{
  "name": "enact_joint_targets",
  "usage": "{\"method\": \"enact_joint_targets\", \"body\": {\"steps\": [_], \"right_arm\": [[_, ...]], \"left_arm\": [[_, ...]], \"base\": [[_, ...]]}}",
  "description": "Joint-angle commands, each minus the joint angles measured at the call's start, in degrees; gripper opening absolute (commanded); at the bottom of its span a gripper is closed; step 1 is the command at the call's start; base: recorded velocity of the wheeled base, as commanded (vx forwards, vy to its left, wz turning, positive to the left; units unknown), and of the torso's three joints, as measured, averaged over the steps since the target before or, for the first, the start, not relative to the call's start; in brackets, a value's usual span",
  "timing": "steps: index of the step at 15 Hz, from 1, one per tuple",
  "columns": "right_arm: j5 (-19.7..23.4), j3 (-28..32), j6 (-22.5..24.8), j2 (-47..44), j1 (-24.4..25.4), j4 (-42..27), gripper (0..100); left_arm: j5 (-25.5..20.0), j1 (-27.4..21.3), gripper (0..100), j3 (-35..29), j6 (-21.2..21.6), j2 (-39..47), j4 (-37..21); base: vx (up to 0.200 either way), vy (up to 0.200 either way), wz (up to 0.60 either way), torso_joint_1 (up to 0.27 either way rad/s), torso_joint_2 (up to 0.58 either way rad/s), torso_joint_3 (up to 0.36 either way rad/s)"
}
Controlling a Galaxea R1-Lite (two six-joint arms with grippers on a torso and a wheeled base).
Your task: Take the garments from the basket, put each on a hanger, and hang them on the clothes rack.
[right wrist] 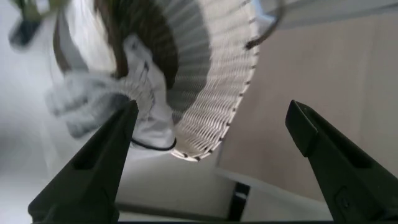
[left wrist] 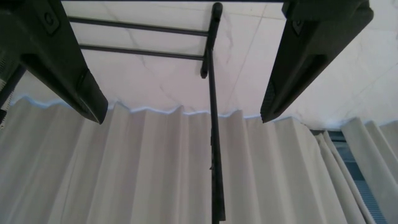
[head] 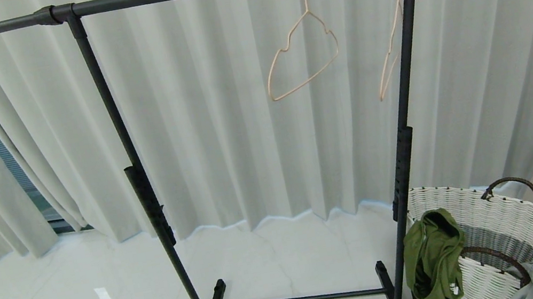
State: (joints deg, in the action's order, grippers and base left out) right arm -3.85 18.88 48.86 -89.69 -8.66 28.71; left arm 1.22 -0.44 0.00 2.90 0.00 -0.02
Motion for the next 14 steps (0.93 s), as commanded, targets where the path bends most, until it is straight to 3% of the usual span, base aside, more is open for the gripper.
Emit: {"method": "enact_joint_targets", "body": {"steps": [1, 5, 10, 14], "right_arm": [[0.7, -0.2, 4.8, -13.1, -1.4, 3.9, 100], [2.7, 0.2, 7.8, -18.0, -1.5, 5.1, 100], [2.1, 0.2, 9.7, -29.0, -5.1, 19.2, 100], [2.3, 0.1, 10.5, -30.2, -5.7, 19.9, 100]], "left_arm": [[0.0, 0.0, 100, 0.0, 0.0, 0.0, 0.0], [0.0, 0.0, 100, 0.0, 0.1, 0.0, -0.1], [0.0, 0.0, 100, 0.0, 0.2, 0.0, -0.1], [0.0, 0.0, 100, 0.0, 0.2, 0.0, -0.1]], "base": [[0.0, 0.0, 0.0, 0.0, 0.0, 0.0], [0.0, 0.0, 0.0, 0.0, 0.0, 0.0], [0.0, 0.0, 0.0, 0.0, 0.0, 0.0], [0.0, 0.0, 0.0, 0.0, 0.0, 0.0]]}}
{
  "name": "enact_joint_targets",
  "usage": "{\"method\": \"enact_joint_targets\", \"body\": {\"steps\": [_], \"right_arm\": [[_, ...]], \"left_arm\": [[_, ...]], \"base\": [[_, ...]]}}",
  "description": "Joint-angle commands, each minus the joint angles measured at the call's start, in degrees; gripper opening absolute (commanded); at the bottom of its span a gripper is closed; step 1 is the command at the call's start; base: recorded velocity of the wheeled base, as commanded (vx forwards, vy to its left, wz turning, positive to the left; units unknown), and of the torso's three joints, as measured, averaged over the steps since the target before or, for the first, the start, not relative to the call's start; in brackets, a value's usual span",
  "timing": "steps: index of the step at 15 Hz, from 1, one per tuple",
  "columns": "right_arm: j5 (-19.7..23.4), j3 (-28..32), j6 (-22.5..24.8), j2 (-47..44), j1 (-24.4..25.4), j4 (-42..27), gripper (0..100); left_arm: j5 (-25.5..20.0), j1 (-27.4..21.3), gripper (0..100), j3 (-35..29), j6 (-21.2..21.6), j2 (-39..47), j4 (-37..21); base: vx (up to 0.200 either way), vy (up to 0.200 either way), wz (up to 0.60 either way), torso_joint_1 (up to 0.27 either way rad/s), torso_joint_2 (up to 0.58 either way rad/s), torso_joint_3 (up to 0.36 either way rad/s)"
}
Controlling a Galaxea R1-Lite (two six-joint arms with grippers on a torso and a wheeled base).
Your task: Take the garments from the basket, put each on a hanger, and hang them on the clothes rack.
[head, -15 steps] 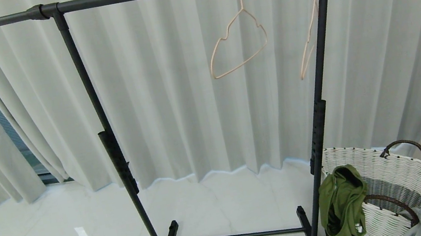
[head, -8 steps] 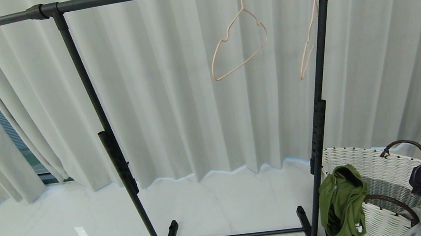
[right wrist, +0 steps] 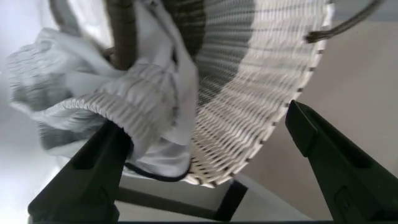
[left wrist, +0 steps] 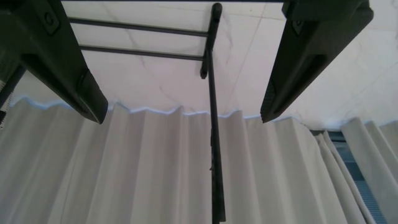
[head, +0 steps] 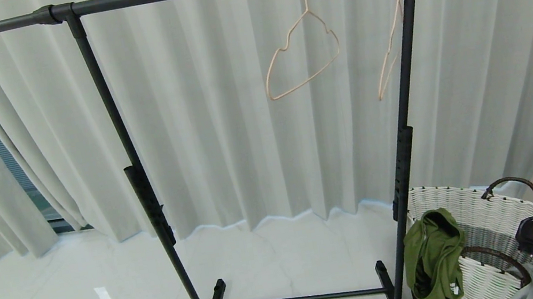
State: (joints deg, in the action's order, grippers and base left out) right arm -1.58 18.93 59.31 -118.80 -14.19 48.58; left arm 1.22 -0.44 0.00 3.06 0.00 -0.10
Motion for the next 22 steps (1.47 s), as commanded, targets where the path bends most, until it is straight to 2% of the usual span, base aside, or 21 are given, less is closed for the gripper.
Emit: {"method": "enact_joint_targets", "body": {"steps": [1, 3, 6, 8, 9, 12, 14, 15, 16, 17, 19, 22], "right_arm": [[0.2, 0.0, -0.2, -1.1, -0.2, 0.0, 0], [0.3, -0.2, -0.2, -0.8, -0.1, 0.6, 0], [0.0, -1.4, -1.6, 4.5, -0.1, 1.3, 0], [-0.2, -1.8, -2.0, 11.8, -0.2, -3.2, 0], [-0.2, -0.5, -2.3, 17.4, -0.2, -10.2, 0], [0.1, 10.3, -5.5, 34.5, 0.2, -39.3, 0], [0.3, 21.7, -9.2, 45.4, 0.4, -62.6, 0], [0.4, 24.4, -10.7, 47.8, 0.5, -68.1, 0], [0.4, 29.1, -14.7, 52.5, 1.2, -77.5, 0], [0.4, 30.6, -17.0, 55.0, 2.1, -80.4, 0], [0.4, 32.2, -20.6, 59.0, 4.9, -81.5, 0], [0.4, 34.2, -21.0, 61.8, 7.4, -81.5, 0]], "left_arm": [[0.0, 0.0, 100, 0.0, 0.0, 0.0, 0.0], [0.0, 0.0, 100, 0.0, 0.0, 0.0, 0.0], [0.0, 0.0, 100, 0.0, 0.0, 0.0, 0.0], [0.0, 0.0, 100, 0.0, 0.0, 0.0, 0.0], [0.0, 0.0, 100, 0.0, 0.0, 0.0, 0.0], [0.0, 0.0, 100, 0.0, 0.0, 0.0, 0.0], [0.0, 0.0, 100, 0.0, 0.0, 0.0, 0.0], [0.0, 0.0, 100, 0.0, 0.0, 0.0, 0.0], [0.0, 0.0, 100, 0.0, 0.0, 0.0, 0.0], [0.0, 0.0, 100, 0.0, 0.0, 0.0, 0.0], [0.0, 0.0, 100, 0.0, 0.0, 0.0, 0.0], [0.0, 0.0, 100, 0.0, 0.0, 0.0, 0.0]], "base": [[0.0, 0.0, 0.0, 0.0, 0.0, 0.0], [0.0, 0.0, 0.0, 0.0, 0.0, 0.0], [0.0, 0.0, 0.0, 0.0, 0.0, 0.0], [0.0, 0.0, 0.0, 0.0, 0.0, 0.0], [0.0, 0.0, 0.0, 0.0, 0.0, 0.0], [0.0, 0.0, 0.0, 0.0, 0.0, 0.0], [0.0, 0.0, 0.0, 0.0, 0.0, 0.0], [0.0, 0.0, 0.0, 0.0, 0.0, 0.0], [0.0, 0.0, 0.0, 0.0, 0.0, 0.0], [0.0, 0.0, 0.0, 0.0, 0.0, 0.0], [-0.1, 0.0, 0.0, 0.001, 0.0, 0.004], [-0.2, 0.0, 0.0, 0.007, 0.0, 0.001]]}}
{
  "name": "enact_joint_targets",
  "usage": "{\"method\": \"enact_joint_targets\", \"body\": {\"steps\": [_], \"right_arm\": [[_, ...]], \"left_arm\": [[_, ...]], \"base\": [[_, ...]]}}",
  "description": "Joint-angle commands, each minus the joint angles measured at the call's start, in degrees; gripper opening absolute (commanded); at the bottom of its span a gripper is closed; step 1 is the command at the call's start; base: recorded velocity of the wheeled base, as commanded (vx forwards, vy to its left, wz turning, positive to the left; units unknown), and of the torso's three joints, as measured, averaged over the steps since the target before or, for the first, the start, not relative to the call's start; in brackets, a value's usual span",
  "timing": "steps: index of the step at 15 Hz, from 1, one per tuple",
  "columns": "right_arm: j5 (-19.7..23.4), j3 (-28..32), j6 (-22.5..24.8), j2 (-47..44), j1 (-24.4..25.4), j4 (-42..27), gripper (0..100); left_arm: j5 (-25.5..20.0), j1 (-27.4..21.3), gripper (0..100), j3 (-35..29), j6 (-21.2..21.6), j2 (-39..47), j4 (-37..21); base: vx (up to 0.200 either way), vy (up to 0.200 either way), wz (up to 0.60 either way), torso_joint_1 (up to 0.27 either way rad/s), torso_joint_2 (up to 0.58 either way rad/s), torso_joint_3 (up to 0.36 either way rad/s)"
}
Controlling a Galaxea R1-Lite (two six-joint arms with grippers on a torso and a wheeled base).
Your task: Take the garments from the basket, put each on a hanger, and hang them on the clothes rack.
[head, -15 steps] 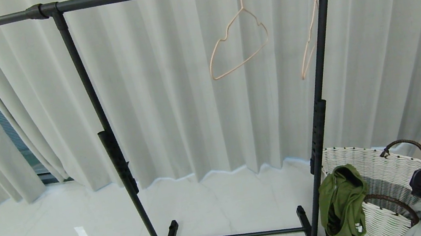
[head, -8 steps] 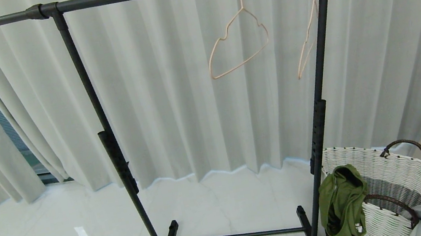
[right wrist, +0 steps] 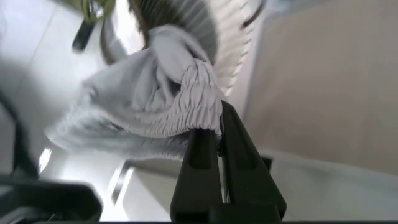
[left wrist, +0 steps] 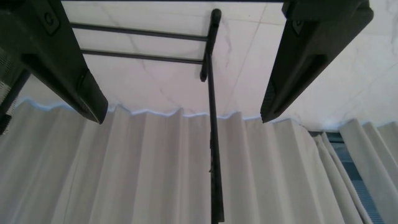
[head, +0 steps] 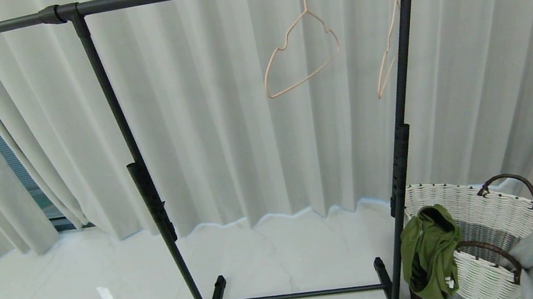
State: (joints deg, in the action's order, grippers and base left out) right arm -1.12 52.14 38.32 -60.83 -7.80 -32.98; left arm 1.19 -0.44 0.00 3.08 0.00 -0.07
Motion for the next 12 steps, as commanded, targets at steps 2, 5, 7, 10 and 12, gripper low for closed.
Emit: {"method": "enact_joint_targets", "body": {"steps": [2, 5, 7, 10, 12], "right_arm": [[0.0, 1.8, -0.1, 4.5, 1.9, 0.0, 0], [0.0, 2.3, -1.8, 4.9, 4.1, 0.1, 0], [0.0, 3.0, -3.5, 4.8, 7.1, 0.1, 0], [0.0, 4.0, -5.5, 4.4, 12.2, 0.3, 0], [0.1, 4.9, -9.8, 3.5, 17.8, 0.4, 0]], "left_arm": [[0.0, 0.0, 100, 0.0, -0.1, 0.0, 0.0], [0.0, 0.0, 100, 0.0, -0.3, 0.0, 0.0], [0.0, 0.0, 100, 0.0, -0.4, 0.0, 0.1], [0.0, 0.0, 100, 0.0, 0.2, 0.0, 0.0], [0.0, 0.0, 100, 0.0, -0.1, 0.0, 0.0]], "base": [[-0.2, 0.0, 0.0, -0.005, 0.0, 0.005], [-0.2, 0.0, 0.0, -0.001, 0.0, 0.001], [-0.2, 0.0, 0.0, 0.002, 0.0, 0.005], [0.0, 0.0, 0.0, 0.0, 0.0, 0.0], [0.0, 0.0, 0.0, 0.0, 0.0, 0.0]]}}
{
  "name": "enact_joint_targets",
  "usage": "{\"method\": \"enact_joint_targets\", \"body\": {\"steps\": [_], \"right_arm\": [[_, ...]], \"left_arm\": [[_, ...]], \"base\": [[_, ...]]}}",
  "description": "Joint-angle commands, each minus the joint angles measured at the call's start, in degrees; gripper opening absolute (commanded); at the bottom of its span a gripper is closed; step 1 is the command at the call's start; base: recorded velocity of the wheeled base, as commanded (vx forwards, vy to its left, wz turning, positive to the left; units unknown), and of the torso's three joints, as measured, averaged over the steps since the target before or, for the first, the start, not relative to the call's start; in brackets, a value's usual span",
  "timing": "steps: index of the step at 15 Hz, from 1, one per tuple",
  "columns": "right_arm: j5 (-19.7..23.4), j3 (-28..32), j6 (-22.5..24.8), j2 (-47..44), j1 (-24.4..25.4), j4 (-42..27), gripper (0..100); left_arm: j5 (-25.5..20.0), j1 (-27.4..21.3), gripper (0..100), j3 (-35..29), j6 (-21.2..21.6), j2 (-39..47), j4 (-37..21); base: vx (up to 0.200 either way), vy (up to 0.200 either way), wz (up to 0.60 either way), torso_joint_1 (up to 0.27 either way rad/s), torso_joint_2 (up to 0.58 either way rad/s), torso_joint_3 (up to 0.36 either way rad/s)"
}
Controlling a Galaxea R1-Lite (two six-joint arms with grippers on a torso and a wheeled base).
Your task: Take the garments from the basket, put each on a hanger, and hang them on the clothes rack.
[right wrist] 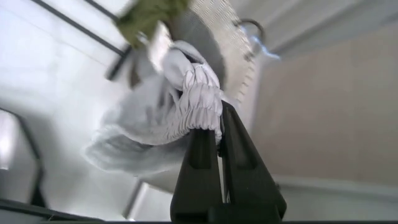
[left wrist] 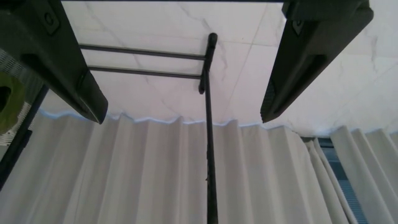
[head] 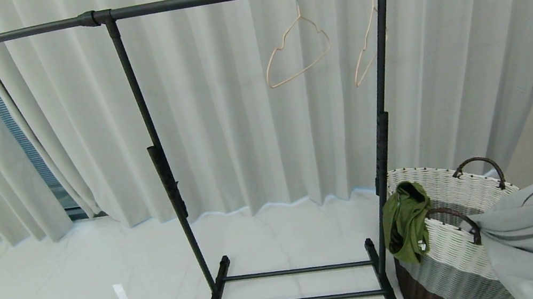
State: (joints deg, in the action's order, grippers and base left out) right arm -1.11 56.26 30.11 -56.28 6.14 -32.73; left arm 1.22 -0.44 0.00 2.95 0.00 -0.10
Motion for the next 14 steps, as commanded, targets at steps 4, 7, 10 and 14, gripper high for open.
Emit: {"method": "enact_joint_targets", "body": {"steps": [4, 7, 10, 14], "right_arm": [[0.1, 4.9, -10.8, -4.2, 16.3, 0.4, 0], [0.1, 8.1, -17.9, -5.7, 24.3, 0.5, 0], [0.1, 9.0, -21.5, -6.9, 28.5, 3.6, 0], [0.5, 9.0, -24.6, -7.9, 30.4, 9.7, 0]], "left_arm": [[0.0, 0.0, 100, 0.0, 0.7, 0.0, 0.0], [-0.2, 0.0, 100, 0.0, 0.6, 0.0, 0.6], [-9.8, -1.7, 100, -12.7, -1.8, 9.9, 1.9], [-15.5, -9.1, 100, -31.4, -2.1, 37.2, 2.2]], "base": [[0.0, 0.0, 0.0, 0.0, 0.0, 0.0], [0.0, 0.0, 0.0, 0.0, 0.0, 0.0], [0.0, 0.0, 0.0, 0.0, 0.0, 0.0], [0.0, 0.0, 0.0, 0.0, 0.0, 0.0]]}}
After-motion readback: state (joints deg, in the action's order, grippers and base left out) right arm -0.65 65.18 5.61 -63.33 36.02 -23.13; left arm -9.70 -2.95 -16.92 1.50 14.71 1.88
